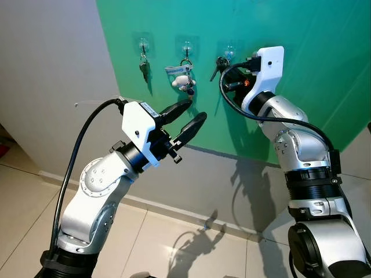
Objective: Hang keys on a hook
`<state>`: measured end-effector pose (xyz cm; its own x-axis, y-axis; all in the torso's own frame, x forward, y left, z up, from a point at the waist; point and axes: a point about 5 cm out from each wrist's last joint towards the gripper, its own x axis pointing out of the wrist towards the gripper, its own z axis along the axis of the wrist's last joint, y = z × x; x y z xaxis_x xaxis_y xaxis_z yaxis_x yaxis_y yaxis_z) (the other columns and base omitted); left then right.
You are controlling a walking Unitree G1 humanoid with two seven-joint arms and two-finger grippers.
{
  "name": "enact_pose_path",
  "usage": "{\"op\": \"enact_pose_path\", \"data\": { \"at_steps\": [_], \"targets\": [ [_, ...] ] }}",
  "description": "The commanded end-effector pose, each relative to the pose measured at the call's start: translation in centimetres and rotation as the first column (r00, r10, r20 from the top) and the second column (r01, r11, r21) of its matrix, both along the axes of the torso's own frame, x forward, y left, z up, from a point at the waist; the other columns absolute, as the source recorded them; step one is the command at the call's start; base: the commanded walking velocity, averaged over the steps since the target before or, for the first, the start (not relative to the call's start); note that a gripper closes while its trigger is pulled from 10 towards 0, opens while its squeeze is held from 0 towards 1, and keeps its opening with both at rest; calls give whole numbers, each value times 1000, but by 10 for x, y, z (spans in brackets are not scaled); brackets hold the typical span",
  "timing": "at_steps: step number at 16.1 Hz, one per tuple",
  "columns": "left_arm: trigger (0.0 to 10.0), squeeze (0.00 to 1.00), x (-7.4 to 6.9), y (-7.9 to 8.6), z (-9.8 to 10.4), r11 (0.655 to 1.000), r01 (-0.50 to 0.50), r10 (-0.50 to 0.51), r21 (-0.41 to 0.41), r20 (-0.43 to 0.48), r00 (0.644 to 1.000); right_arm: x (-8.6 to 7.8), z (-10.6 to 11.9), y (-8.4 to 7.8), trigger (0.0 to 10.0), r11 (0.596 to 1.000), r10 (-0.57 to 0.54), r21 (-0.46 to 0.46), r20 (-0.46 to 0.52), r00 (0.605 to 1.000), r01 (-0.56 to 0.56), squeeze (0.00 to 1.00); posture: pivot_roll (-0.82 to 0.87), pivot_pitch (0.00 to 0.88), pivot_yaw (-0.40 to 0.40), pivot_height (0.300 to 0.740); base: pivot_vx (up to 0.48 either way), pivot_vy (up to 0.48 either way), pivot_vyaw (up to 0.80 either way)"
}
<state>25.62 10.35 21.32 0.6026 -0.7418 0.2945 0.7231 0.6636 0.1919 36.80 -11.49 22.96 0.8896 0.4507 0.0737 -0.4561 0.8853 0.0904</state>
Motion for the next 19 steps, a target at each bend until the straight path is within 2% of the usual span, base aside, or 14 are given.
{"op": "enact_pose_path", "data": {
  "at_steps": [1, 11, 15, 19],
  "targets": [
    [10000, 0, 1, 1, 4, 1000, -3, 3, 10, 13, 1000, 3, 4, -2, 0, 1000, 2, 3, 1, 1000, -2, 0, 63, 0, 7, 740, 0, 0, 0],
    [10000, 0, 2, 2, 4, 1000, -7, 6, 13, 15, 1000, 12, 11, -8, 0, 1000, 1, 9, 6, 1000, -1, 0, 67, 0, 4, 740, 0, 0, 0],
    [10000, 0, 1, 1, 4, 1000, -5, 5, 10, 15, 1000, -2, 6, -2, 0, 999, 35, -9, 39, 999, -35, 0, 66, 0, 4, 740, 0, 0, 0],
    [10000, 0, 1, 1, 4, 1000, 2, -2, 10, 13, 1000, -11, 3, -6, 0, 999, 34, 2, 42, 999, -34, 0, 58, 0, 13, 740, 0, 0, 0]
  ]
}}
